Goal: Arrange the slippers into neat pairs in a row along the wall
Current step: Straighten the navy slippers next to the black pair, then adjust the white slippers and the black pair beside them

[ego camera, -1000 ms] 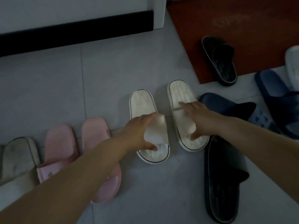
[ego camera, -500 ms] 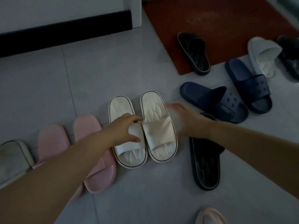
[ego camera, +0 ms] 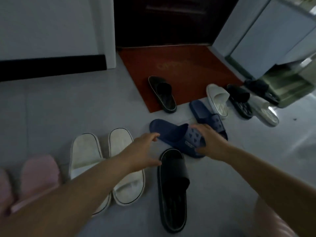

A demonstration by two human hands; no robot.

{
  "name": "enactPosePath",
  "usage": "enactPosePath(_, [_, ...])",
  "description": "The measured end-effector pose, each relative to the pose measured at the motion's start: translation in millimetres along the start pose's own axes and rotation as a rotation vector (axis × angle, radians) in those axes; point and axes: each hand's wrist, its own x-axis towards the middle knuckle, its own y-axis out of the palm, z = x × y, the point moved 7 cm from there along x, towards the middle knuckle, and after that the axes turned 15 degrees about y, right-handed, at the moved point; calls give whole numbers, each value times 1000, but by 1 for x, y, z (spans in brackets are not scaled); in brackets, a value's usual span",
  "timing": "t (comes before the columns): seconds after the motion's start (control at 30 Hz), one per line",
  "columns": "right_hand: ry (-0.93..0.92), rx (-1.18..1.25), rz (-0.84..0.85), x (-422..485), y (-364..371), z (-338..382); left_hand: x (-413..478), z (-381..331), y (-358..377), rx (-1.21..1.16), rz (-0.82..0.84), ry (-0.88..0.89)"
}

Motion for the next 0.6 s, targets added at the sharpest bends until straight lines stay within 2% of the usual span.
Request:
enactPosePath(0.1, [-93,-330,83,36,30,-27,11,1,47,139,203,-25])
enactPosePath(0.2, [-317,-538,142,61,41,-35,20,-2,104,284,460,-80])
enactPosePath(0.27, [-509,-667,148,73,37,-36,30,-5,126,384,536,-137])
enactPosePath(0.4, [-786,-831,114,108,36,-41,61,-4,123,391,510,-288])
enactPosePath(0.5, [-893,-753,134,125,39,-46,75,-4,118,383,538,-383])
enactPosePath(0.6, [-871,-626,158,126,36,-67,83,5,96,416,450,-503])
